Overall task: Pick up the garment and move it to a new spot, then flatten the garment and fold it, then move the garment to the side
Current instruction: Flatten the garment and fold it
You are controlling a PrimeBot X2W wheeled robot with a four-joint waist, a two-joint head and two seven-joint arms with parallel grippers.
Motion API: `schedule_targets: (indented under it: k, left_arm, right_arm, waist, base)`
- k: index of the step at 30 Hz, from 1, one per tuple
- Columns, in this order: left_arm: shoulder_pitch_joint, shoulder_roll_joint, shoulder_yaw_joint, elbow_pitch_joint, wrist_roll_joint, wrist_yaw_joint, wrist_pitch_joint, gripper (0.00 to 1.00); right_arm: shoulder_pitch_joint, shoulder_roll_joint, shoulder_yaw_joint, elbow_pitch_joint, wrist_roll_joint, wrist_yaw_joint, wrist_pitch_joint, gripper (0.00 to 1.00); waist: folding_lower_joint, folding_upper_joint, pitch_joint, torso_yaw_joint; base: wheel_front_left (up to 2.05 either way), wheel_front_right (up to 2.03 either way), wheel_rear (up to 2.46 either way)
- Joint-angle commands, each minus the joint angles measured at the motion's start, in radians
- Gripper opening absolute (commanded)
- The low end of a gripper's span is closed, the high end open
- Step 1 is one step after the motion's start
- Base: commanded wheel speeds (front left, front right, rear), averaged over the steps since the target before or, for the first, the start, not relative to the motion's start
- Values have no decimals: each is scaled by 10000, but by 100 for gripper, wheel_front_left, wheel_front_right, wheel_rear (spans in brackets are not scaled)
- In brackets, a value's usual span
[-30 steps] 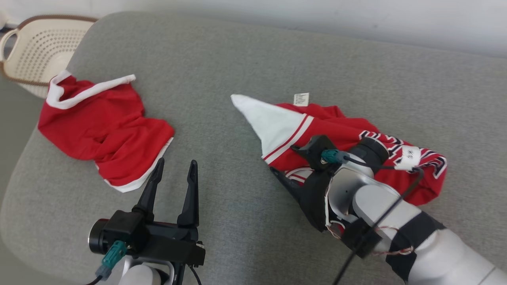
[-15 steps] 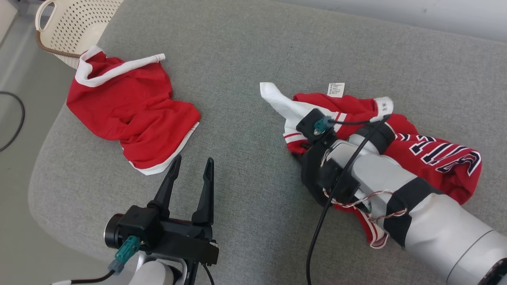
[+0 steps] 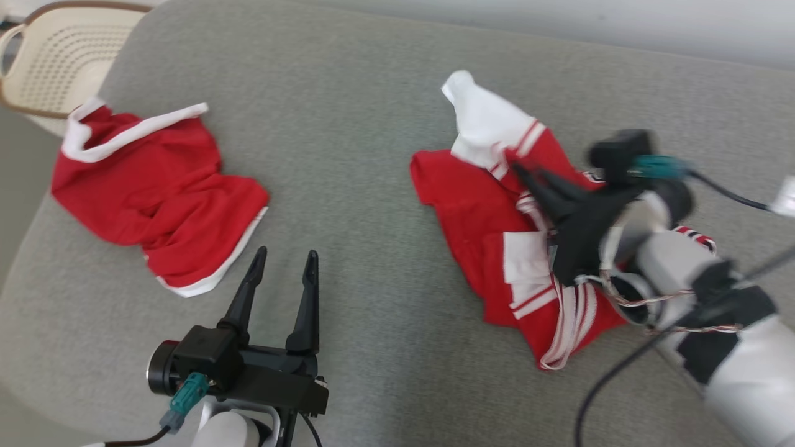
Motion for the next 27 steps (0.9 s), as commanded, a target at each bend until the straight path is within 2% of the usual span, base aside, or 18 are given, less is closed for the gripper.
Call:
schedule_targets:
  k: [1,6,10,14,15,25,26,27]
  left_arm:
    - [123,15,102,34,128,-57,-24,100]
    - [161,14,335,60,357,-153,-24,100]
    - [180,25,506,87,512,-268,-24,100]
    - [262,84,713,106,661,-377,-23,100]
    - [262,84,713,106,661,-377,-23,100]
    - [502,198,1132,130,849,-485,-24,100]
    - [551,204,1168,126,854,-480,-24,100]
    - [585,208,1211,108,854,-468,-24,100]
  right_arm:
    - [394,-213,-480,-186,-57,-6,-237,0]
    - [1798,-531,-2697,-666,-94,-6,-808,0]
    - [3114,-327,-4629,-970,0,-6,-1246,0]
    - [4349,116,-6099,-1280,-139,-6,-1532,0]
    - [4349,116,-6099,-1280,-139,-6,-1532,0]
    - [6431,1692,-8083,-1344,-1028,-6,-2354,0]
    - [6550,1783,-8251,-1277,-1184,-6,-2435,25]
    - [6641,1934,-8374,-1239,-1255,-6,-2485,93]
  waist:
    - [0,-1,-122,-485]
    - [0,-1,-186,-1007]
    - [0,-1,-202,-1340]
    - [0,-1,-221,-1657]
    - [0,-1,-221,-1657]
    - [0,-1,-355,-2217]
    - [0,-1,-377,-2260]
    - [0,-1,-389,-2303]
  base:
    - [0,0,0]
    - [0,0,0]
    - [0,0,0]
    - [0,0,0]
    - [0,0,0]
    - [0,0,0]
    - [0,0,0]
    - [0,0,0]
